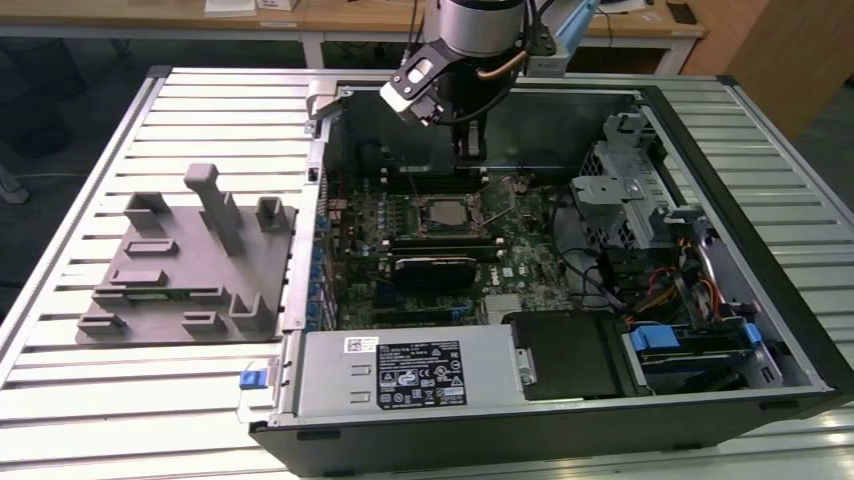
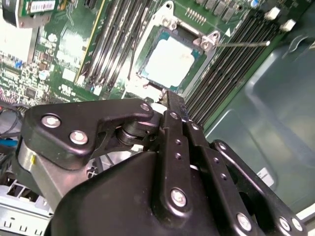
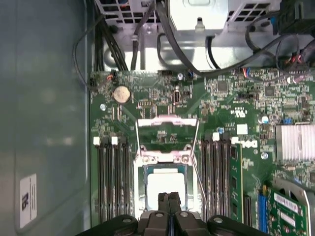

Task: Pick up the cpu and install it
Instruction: 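Close the cpu cover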

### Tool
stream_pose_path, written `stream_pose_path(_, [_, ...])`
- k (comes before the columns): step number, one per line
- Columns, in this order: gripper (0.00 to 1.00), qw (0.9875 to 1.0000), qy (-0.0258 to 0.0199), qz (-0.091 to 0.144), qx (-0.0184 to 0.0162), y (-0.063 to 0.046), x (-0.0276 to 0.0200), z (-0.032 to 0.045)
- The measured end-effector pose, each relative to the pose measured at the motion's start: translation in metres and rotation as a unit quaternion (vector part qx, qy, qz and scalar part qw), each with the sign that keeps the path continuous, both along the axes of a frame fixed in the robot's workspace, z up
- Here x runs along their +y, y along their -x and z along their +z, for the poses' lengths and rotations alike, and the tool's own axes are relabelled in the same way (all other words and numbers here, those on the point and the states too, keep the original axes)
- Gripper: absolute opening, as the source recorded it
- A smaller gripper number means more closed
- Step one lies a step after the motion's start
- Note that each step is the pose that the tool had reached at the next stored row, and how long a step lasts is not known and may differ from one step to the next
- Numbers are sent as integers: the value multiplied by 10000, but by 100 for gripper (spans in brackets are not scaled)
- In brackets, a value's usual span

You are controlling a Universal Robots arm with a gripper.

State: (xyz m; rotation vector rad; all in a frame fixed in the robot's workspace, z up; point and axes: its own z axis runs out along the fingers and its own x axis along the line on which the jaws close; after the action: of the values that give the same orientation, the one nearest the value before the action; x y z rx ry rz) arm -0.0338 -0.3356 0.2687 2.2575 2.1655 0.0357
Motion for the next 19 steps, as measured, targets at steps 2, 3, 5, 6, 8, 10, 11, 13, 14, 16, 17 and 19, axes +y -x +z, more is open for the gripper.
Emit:
stream_pose_path(2, [11,10000,0,0,0,-40,5,0])
stream_pose_path(3, [11,10000,0,0,0,-58,7,0])
stream_pose_path(5, [11,10000,0,1,0,-96,13,0])
stream_pose_path(6, [11,10000,0,0,0,-115,16,0])
stream_pose_path(8, [11,10000,0,0,0,-157,21,0])
stream_pose_path(10, [11,10000,0,1,0,-204,25,0])
stream_pose_path(11, [11,10000,0,0,0,-227,27,0])
stream_pose_path(13, [11,10000,0,0,0,-271,32,0])
stream_pose_path(14, [11,10000,0,0,0,-293,34,0])
stream_pose_path(16, [11,10000,0,0,0,-343,39,0])
stream_pose_path(17, [11,10000,0,0,0,-370,42,0])
stream_pose_path(19, [11,10000,0,0,0,-427,48,-1])
